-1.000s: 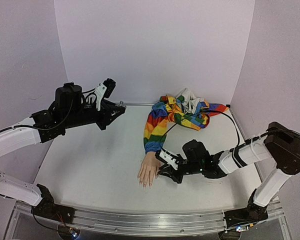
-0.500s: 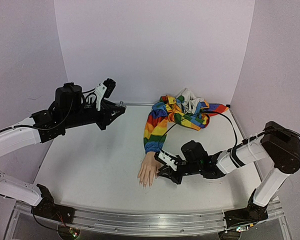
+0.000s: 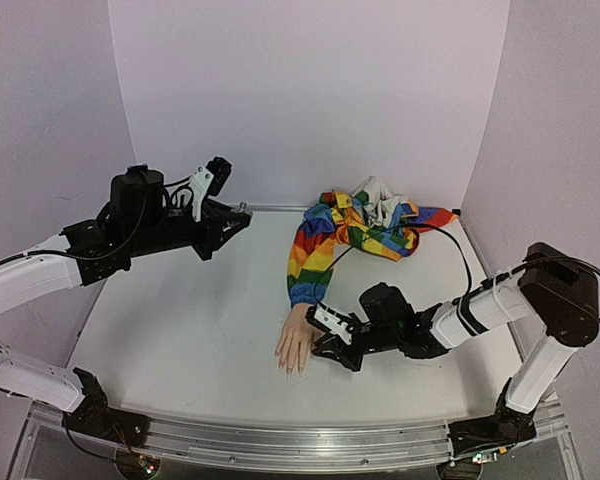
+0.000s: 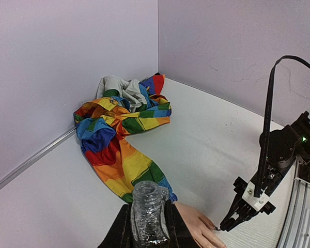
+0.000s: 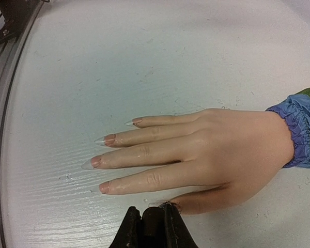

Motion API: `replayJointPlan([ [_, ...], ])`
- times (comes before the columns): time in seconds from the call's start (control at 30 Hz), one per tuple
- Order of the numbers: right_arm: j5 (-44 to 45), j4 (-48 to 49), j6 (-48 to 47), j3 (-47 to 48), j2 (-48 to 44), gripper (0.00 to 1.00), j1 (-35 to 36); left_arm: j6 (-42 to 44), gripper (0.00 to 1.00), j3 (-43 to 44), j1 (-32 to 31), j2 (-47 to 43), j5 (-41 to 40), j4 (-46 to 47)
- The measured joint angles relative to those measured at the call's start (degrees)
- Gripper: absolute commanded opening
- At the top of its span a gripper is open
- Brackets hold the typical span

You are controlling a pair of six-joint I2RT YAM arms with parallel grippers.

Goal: Paint the nails

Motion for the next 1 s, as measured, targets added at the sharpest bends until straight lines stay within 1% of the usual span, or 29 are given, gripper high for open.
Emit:
replayJointPlan([
  [0.77, -1.2, -0.39, 0.15, 0.72, 0.35, 0.0, 0.85, 0.0, 0.0, 0.0, 0.0, 0.0, 0.0, 0.0],
  [0.87, -0.76, -0.7, 0.15, 0.35, -0.85, 0.0, 0.98, 0.0, 0.0, 0.0, 0.0, 0.0, 0.0, 0.0],
  [1.0, 2.08, -0.59, 0.15, -1.38, -4.98, 0.0, 1.27, 0.0, 0.0, 0.0, 0.0, 0.0, 0.0, 0.0],
])
